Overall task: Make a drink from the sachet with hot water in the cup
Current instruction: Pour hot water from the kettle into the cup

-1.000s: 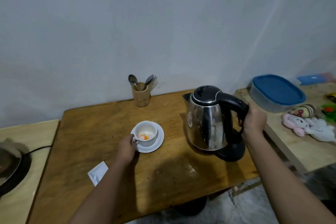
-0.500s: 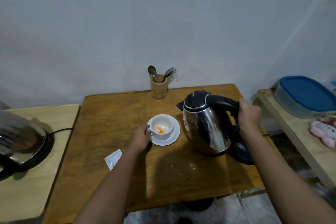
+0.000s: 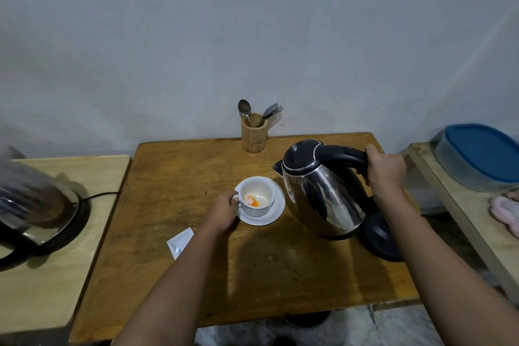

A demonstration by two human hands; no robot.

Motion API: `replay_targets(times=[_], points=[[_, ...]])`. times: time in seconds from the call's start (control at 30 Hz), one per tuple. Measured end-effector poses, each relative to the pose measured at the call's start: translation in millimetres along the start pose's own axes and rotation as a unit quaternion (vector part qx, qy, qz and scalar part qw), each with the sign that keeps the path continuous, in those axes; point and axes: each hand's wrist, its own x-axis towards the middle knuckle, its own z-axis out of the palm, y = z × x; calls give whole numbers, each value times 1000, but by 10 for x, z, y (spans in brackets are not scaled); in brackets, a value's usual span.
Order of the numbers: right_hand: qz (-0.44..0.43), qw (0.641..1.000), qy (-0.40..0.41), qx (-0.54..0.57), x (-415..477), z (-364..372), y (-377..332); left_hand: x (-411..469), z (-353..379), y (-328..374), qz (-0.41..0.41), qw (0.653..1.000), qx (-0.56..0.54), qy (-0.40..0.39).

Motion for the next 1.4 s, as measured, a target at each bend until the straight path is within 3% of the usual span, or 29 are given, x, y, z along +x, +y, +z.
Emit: replay_targets(times=[0.3, 1.4], points=[[-75, 996, 24, -52, -20, -1, -65, 34, 16, -22, -2, 1000, -9, 0], [-101, 987, 46, -117, -146, -9, -172, 44, -1, -6, -15, 1000, -5, -8]])
